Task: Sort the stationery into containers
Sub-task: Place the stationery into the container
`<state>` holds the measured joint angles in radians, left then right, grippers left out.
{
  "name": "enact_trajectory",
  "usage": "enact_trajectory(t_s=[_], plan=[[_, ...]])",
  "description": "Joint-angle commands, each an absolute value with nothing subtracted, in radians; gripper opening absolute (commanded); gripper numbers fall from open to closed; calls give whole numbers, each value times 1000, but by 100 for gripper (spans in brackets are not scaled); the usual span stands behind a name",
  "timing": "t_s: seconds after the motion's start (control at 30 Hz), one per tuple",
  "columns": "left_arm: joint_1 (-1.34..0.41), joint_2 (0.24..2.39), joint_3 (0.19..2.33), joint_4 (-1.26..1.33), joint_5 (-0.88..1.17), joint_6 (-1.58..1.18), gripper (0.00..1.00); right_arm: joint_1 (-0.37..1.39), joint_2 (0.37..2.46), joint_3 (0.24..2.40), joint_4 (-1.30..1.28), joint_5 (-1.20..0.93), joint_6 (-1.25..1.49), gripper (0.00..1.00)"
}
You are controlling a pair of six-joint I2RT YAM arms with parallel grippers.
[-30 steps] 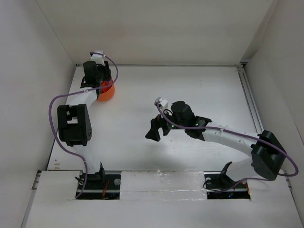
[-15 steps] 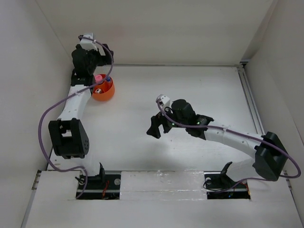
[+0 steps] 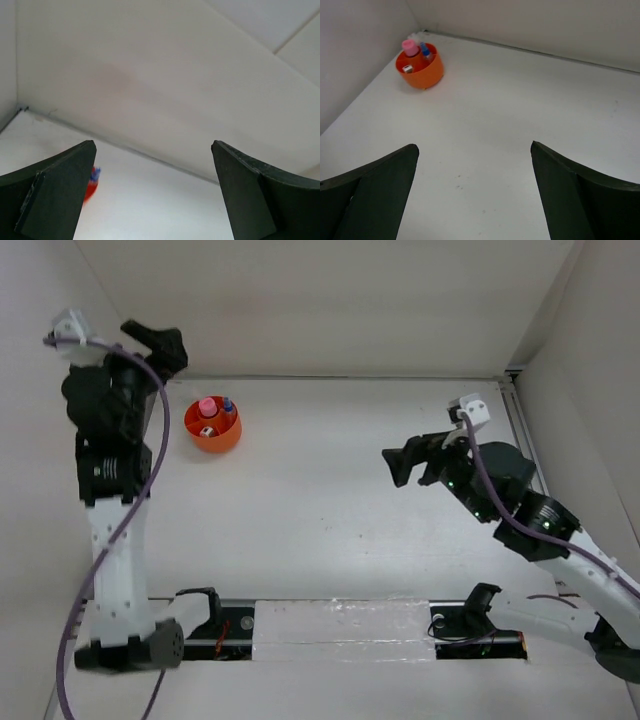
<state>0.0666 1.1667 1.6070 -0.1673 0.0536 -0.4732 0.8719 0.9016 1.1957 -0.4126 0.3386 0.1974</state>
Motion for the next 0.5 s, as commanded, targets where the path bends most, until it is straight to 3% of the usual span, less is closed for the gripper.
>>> enact_trajectory(t_s=[0.0, 0.3, 0.47], plan=[[69, 988, 1404, -258, 48, -558, 100, 881, 850, 1270, -621, 520, 222, 100], [42, 629, 1008, -307, -57, -512, 100, 881, 663, 1341, -827, 636, 290, 100], [21, 546, 950, -327, -93, -502, 100, 881, 546, 1341, -848, 647, 290, 100]])
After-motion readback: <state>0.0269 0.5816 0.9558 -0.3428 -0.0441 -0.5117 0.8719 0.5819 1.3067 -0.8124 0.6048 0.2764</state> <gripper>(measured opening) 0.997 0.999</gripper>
